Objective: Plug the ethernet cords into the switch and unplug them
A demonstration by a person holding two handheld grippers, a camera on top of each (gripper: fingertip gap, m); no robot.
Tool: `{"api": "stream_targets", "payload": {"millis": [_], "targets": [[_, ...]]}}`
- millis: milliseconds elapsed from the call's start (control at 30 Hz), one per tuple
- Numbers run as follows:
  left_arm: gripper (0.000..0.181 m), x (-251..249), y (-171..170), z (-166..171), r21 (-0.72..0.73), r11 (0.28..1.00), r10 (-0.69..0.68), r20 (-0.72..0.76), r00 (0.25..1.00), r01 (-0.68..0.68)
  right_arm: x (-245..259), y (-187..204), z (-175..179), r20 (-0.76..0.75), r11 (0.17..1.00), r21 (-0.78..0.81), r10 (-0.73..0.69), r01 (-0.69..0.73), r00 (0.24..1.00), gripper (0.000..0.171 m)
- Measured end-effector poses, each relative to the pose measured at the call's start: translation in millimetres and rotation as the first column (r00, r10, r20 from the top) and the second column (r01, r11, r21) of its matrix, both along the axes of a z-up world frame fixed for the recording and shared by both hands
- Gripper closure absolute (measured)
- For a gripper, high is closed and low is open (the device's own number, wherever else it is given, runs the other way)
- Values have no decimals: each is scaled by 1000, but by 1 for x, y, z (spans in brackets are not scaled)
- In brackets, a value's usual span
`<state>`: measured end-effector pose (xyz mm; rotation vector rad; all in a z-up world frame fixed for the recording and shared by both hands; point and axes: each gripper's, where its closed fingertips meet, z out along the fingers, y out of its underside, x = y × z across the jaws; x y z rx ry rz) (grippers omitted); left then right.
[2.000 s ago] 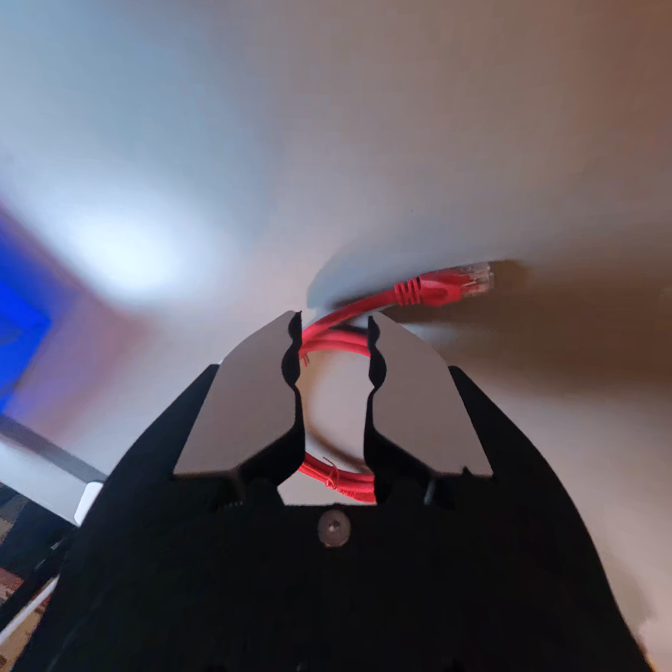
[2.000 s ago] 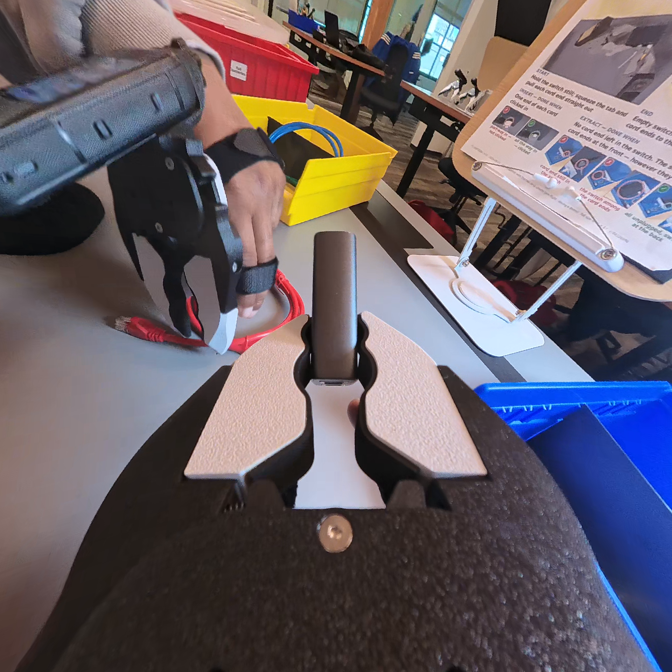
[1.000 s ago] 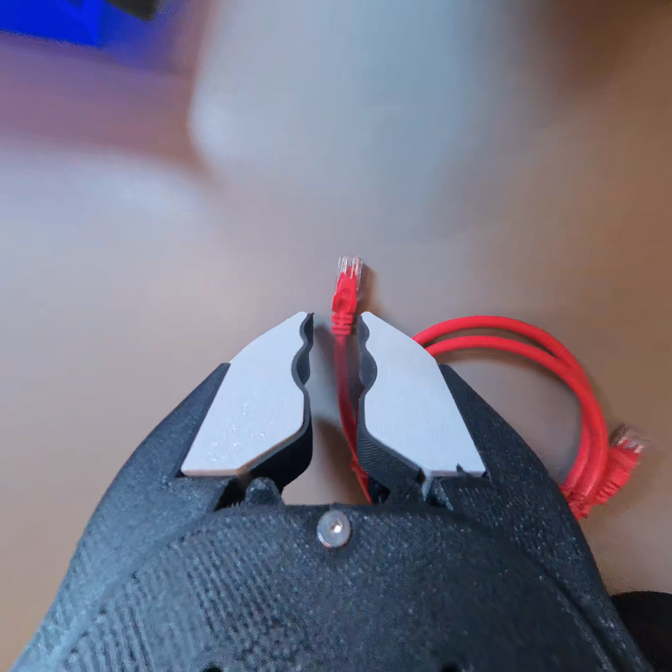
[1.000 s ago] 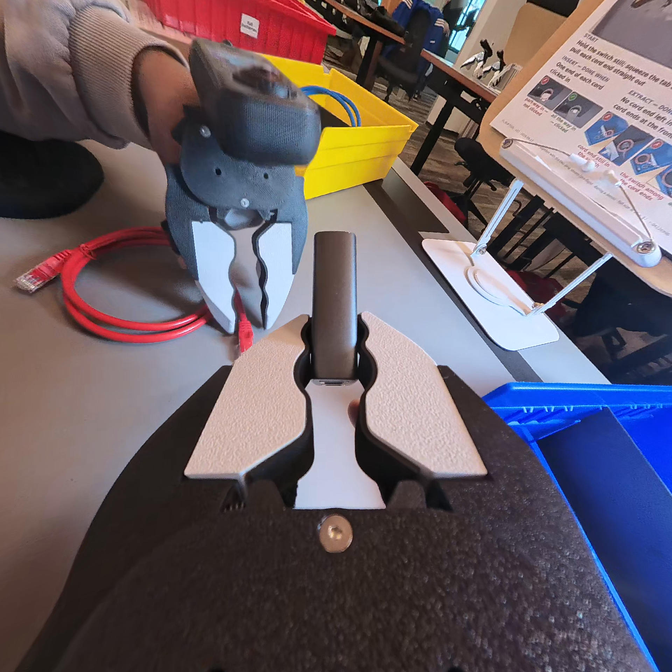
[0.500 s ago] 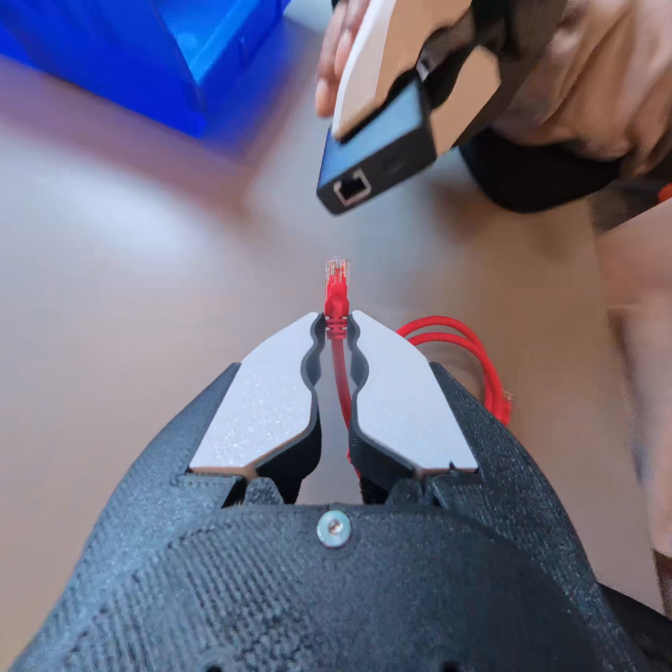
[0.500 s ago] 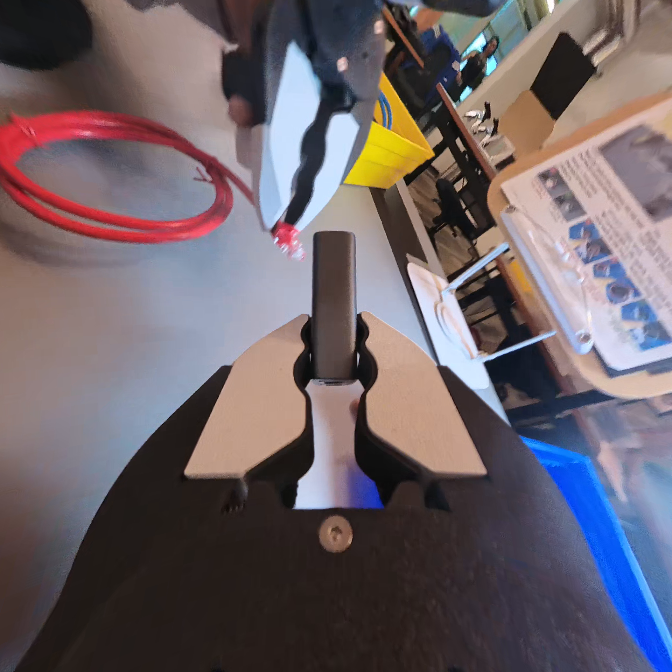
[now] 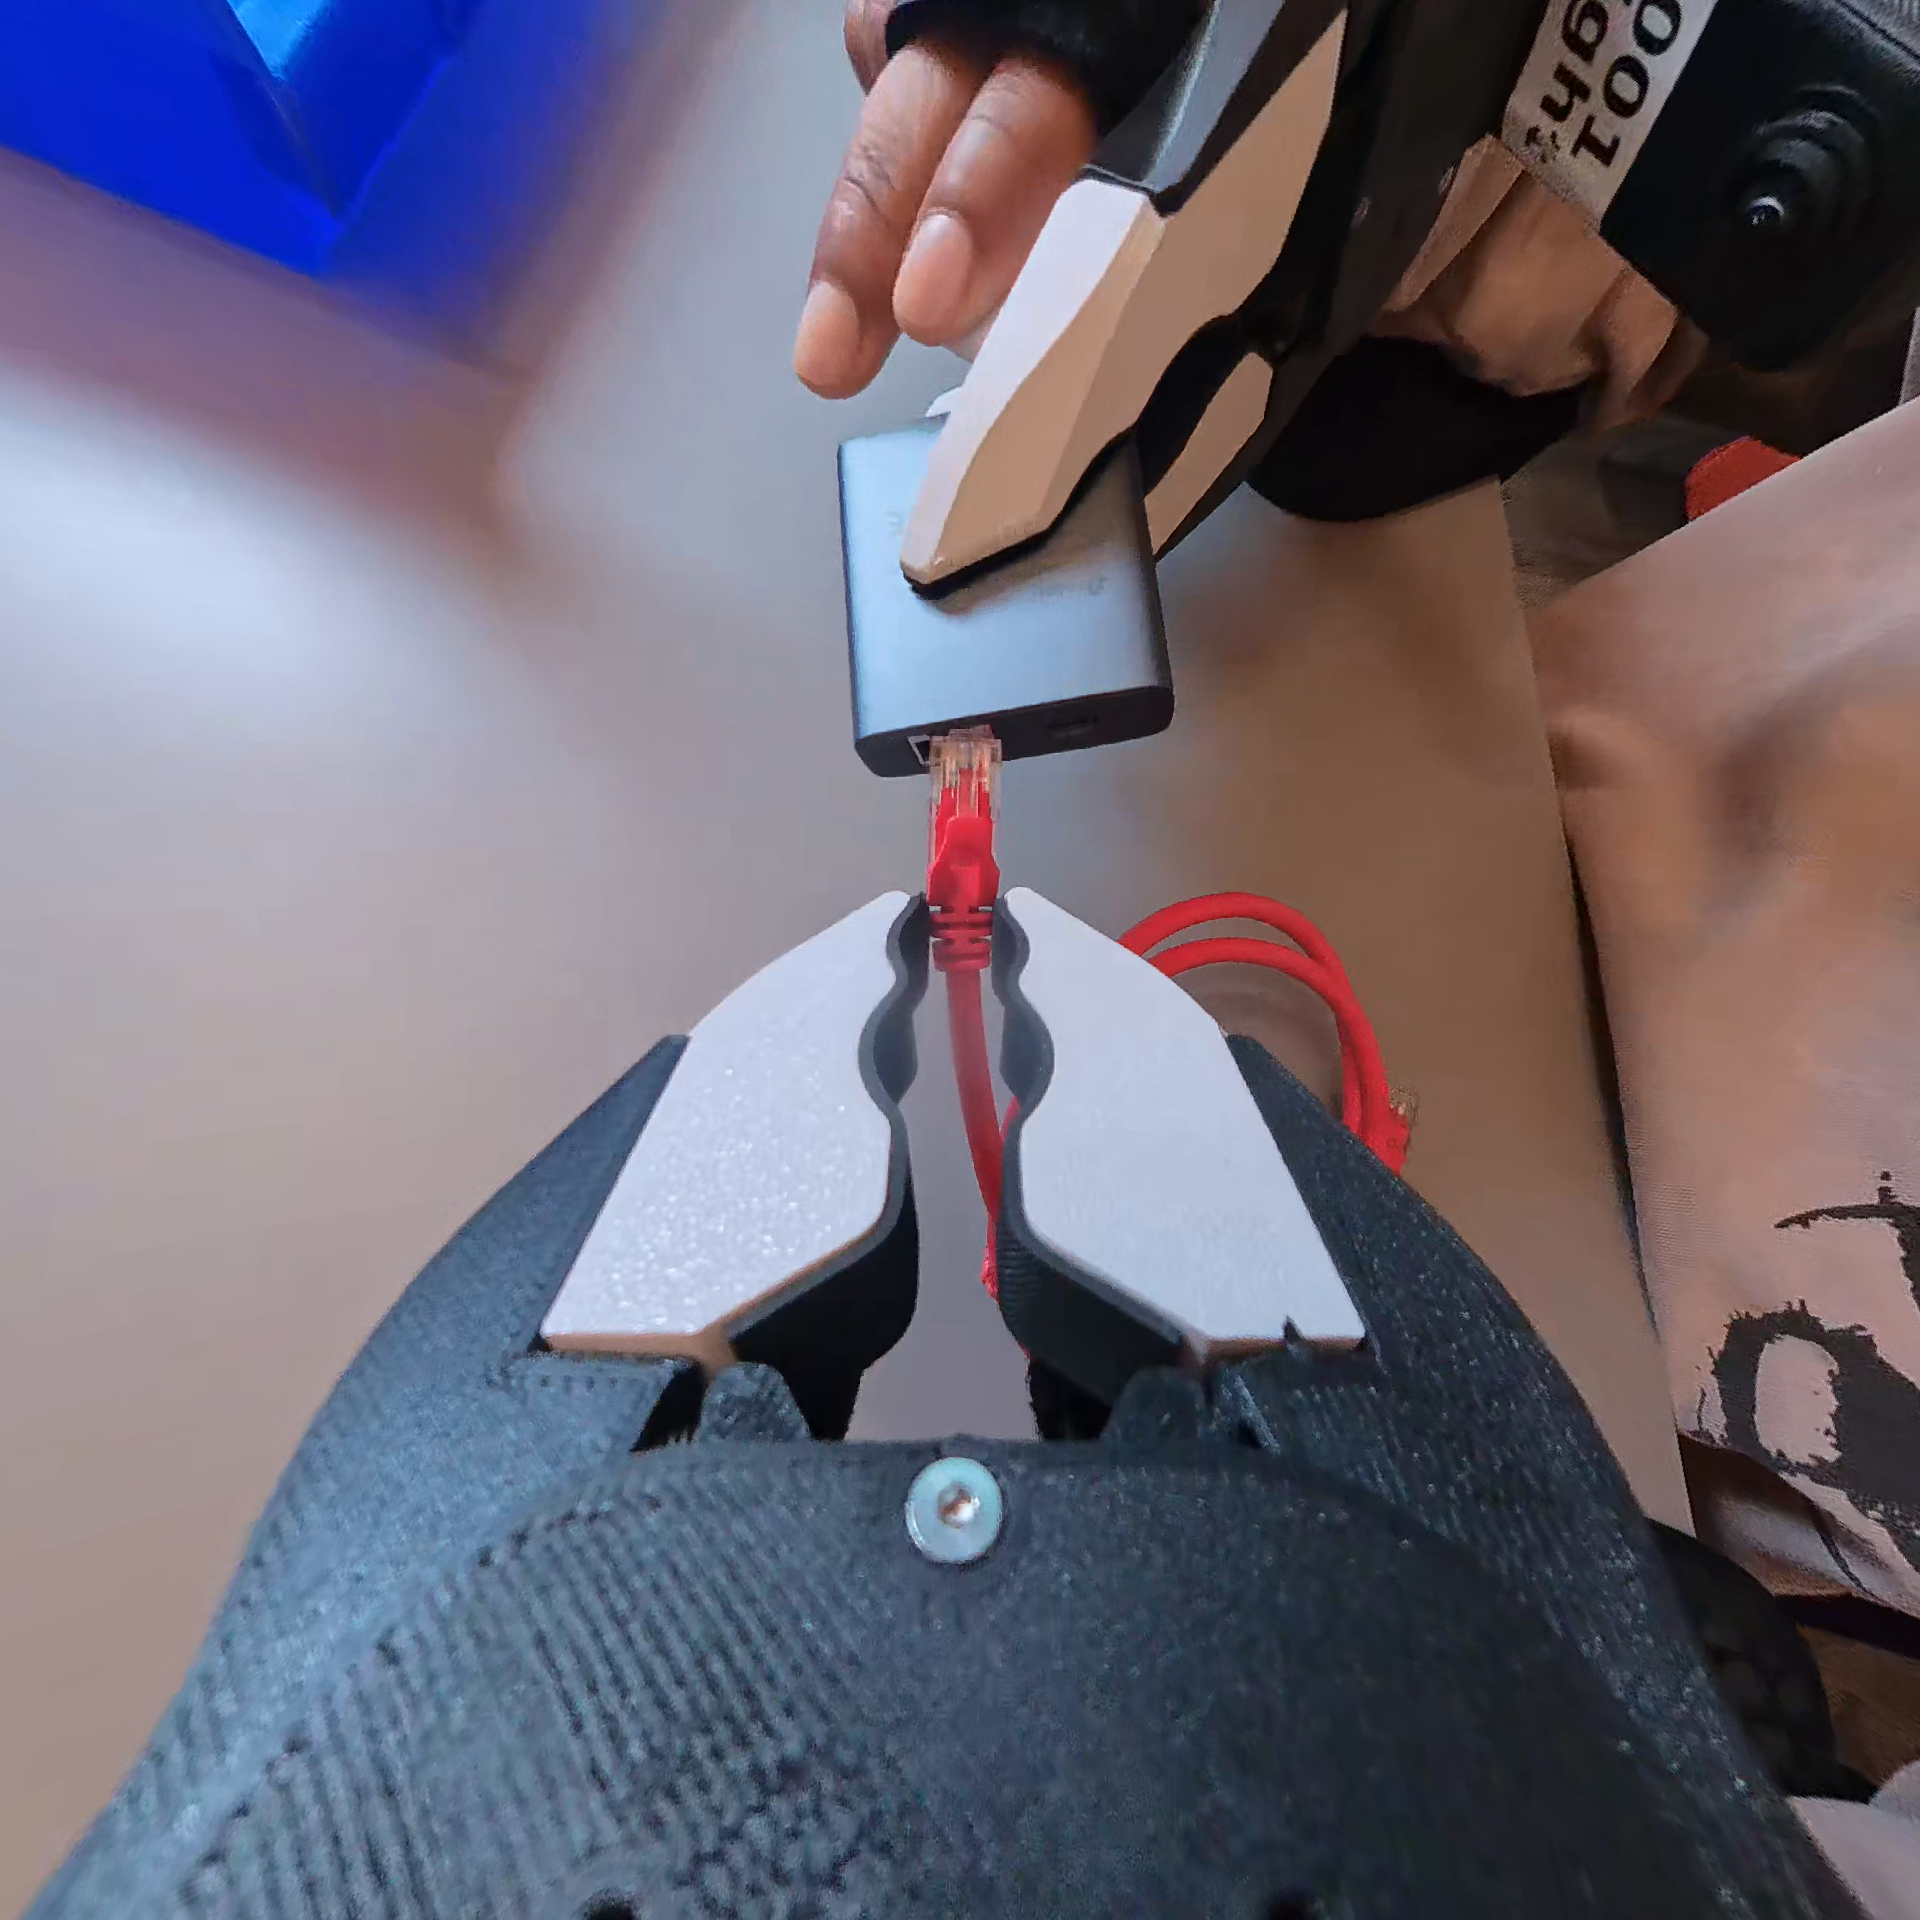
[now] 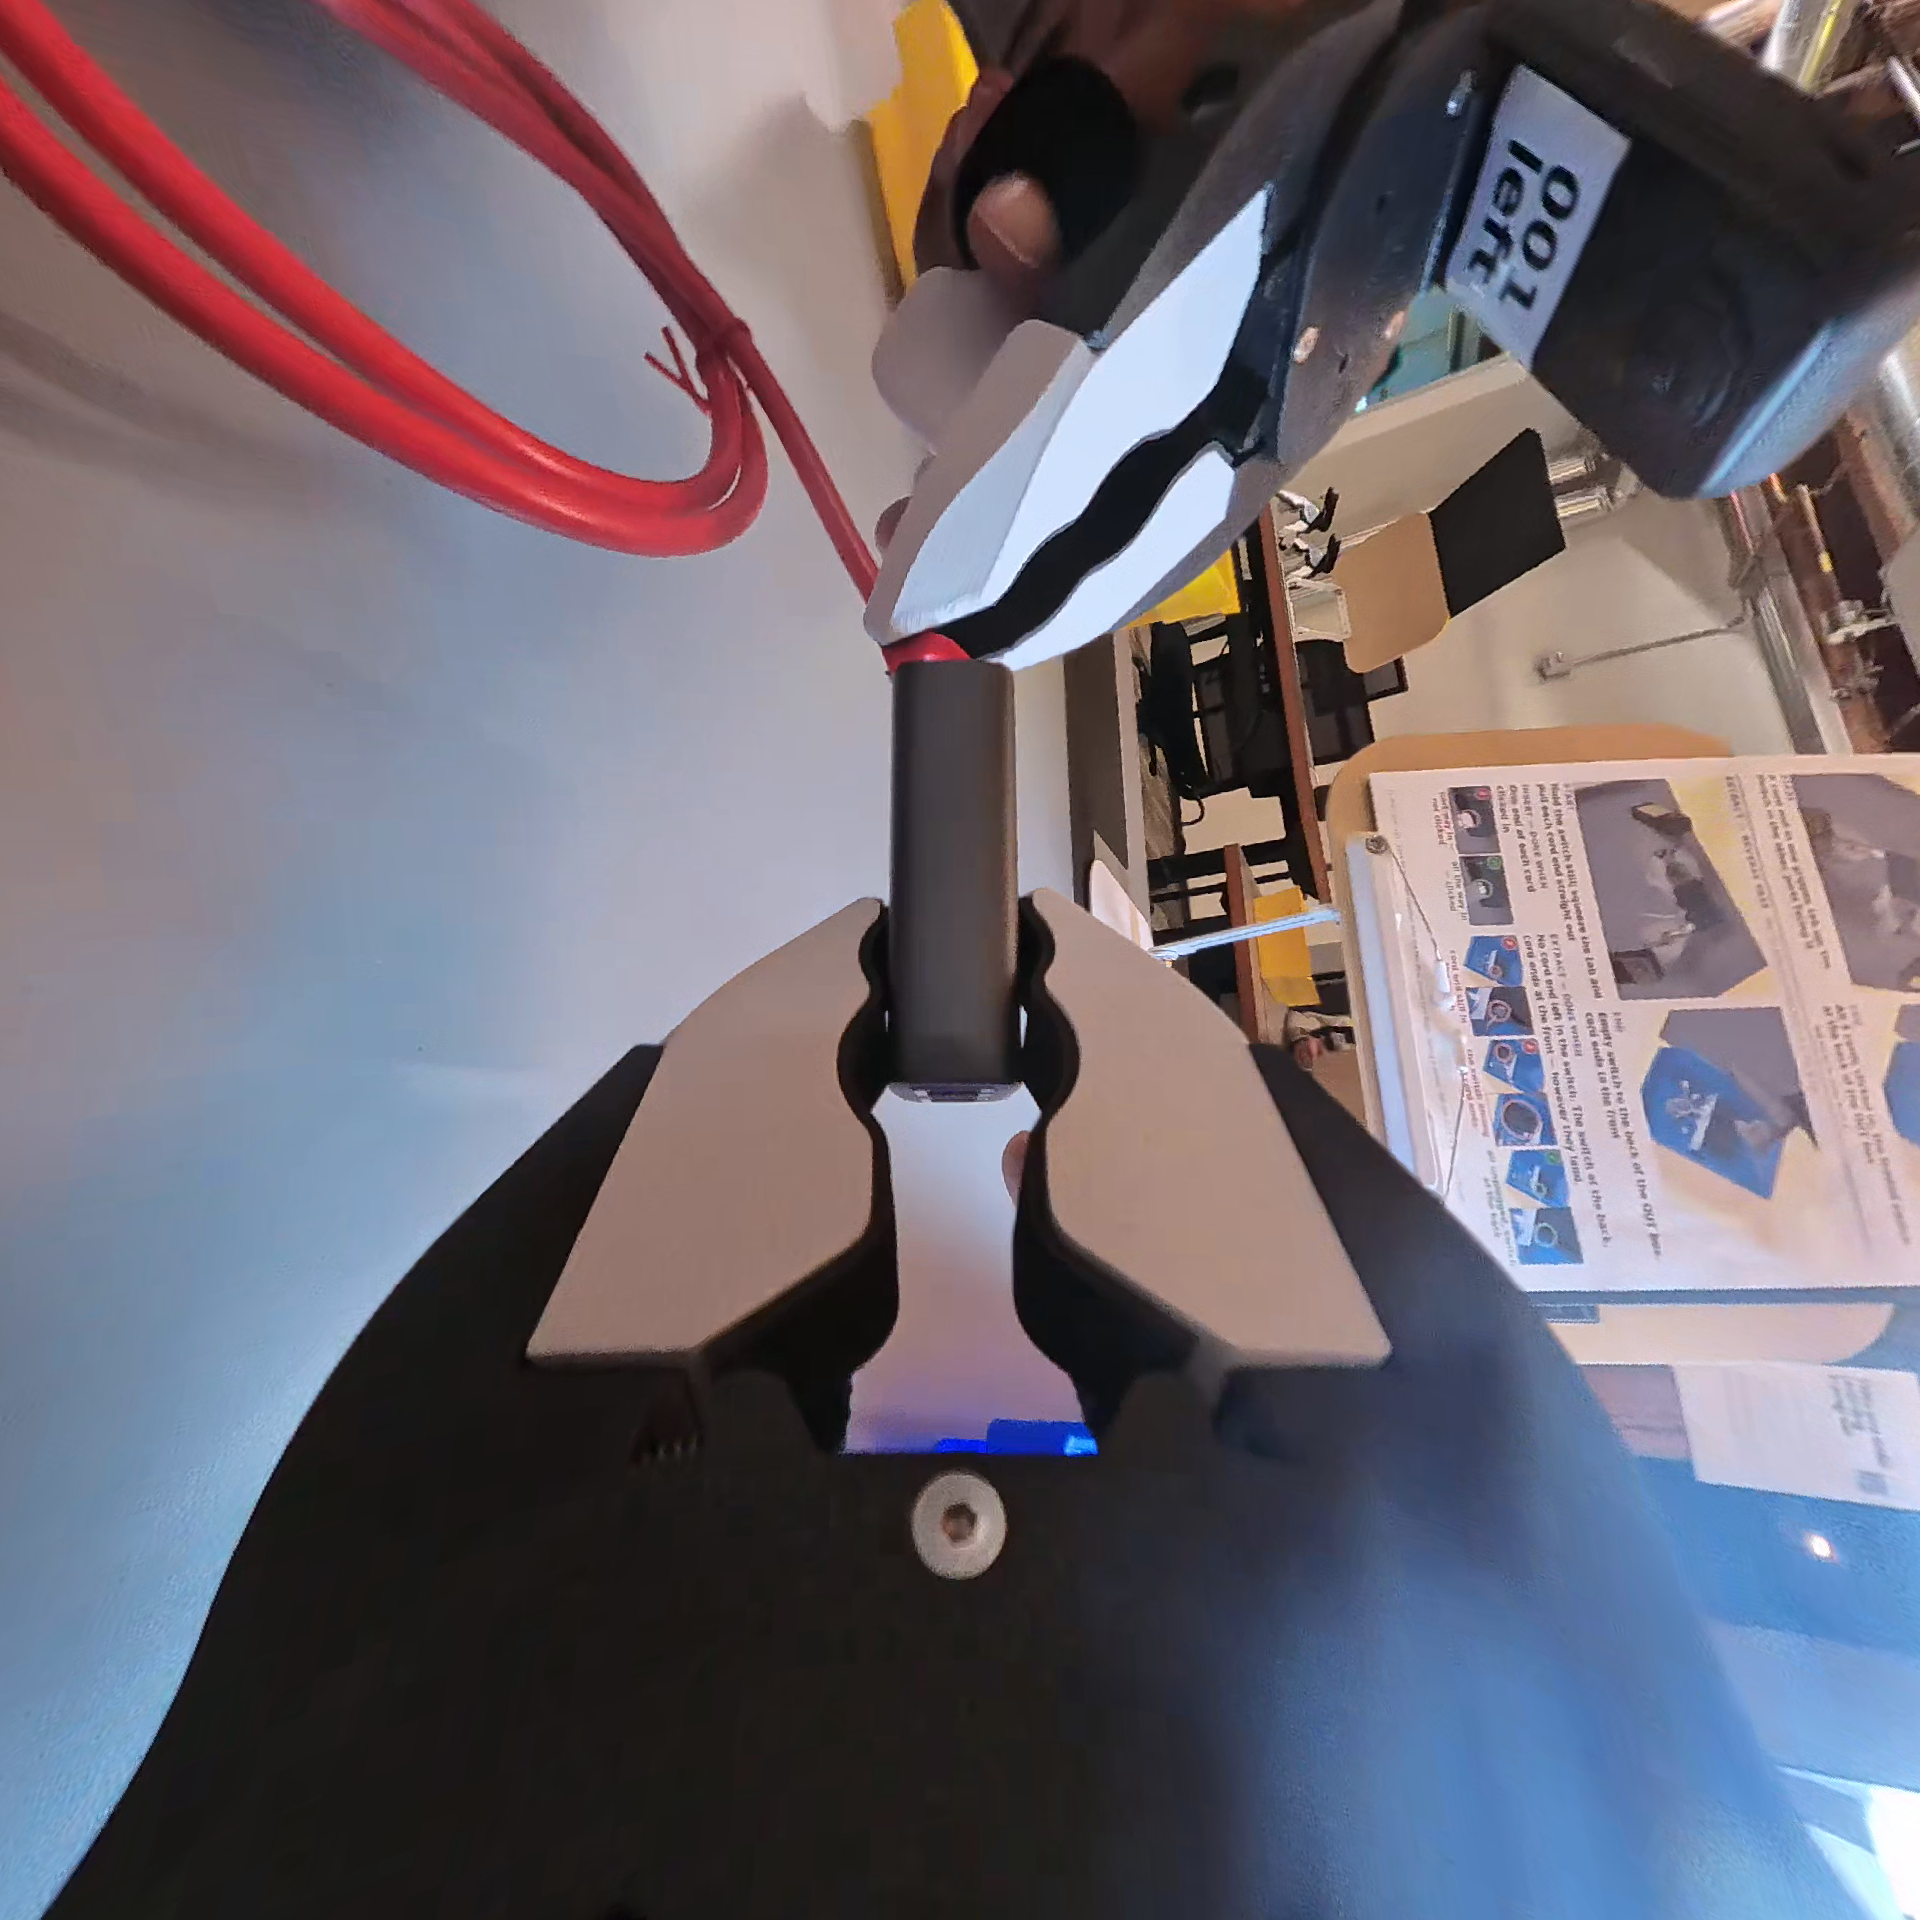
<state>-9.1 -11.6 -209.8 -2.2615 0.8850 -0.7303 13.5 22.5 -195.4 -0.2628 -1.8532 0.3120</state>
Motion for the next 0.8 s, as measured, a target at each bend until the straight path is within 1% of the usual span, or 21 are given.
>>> {"api": "stream_targets", "payload": {"millis": [100, 233, 433, 600, 800], "targets": [[169, -4, 0, -9, -42, 999, 10, -26, 1000, -11, -2, -1, -7, 7, 997, 80, -6, 5, 1000, 150], [169, -4, -5, -21, -81, 997, -8, -69, 998, 3, -5, -4, -16, 12, 990, 140, -6, 5, 1000, 150], [169, -4, -10, -26, -105, 994, -37, -93, 995, 27, -4, -10, -20, 26, 985, 170, 11, -16, 1000, 150], [170, -3, -11, -27, -114, 993, -49, -72, 996, 41, -3, -12, -21, 25, 983, 182, 19, -23, 1000, 150], [169, -5, -13, -36, -134, 990, -51, -155, 987, 30, -4, -14, -29, 50, 981, 190, 24, -33, 998, 150]]}}
